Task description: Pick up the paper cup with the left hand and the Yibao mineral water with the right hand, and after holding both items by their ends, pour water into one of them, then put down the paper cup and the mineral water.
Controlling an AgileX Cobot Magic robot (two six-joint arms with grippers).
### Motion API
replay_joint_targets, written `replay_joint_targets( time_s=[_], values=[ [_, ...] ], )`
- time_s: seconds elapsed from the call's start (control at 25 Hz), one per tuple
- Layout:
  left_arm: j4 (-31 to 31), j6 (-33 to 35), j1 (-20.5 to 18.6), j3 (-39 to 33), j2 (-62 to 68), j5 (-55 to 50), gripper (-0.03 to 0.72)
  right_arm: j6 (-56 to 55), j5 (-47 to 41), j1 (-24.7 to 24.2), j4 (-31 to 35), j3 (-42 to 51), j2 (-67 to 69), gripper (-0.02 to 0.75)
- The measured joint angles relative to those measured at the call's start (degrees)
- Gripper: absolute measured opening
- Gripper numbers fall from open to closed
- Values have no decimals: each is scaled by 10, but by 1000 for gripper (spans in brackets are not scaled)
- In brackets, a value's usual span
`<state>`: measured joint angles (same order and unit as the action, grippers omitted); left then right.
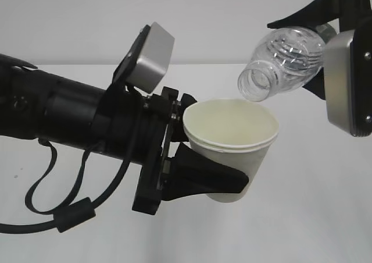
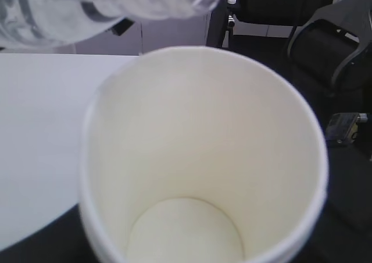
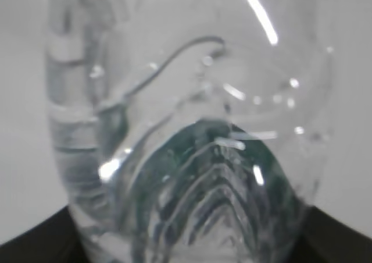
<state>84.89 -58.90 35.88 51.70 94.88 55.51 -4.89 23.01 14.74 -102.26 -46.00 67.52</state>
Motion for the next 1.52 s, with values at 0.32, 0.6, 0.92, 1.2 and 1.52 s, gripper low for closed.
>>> replay_joint_targets(
  time_s=[0.32,0.6,0.92,1.2,1.52],
  values=[
    [1,0,8,0,0,1,454,15,0,0,0,-8,0,474],
    [1,0,8,0,0,2,454,36,8,0,0,-13,0,474],
    [1,-1,8,0,0,2,454,55,10,0,-2,-26,0,474],
    [1,-1,8,0,0,2,454,58,13,0,-2,-31,0,474],
    [1,-1,8,0,0,9,454,60,13,0,-2,-31,0,475]
  ],
)
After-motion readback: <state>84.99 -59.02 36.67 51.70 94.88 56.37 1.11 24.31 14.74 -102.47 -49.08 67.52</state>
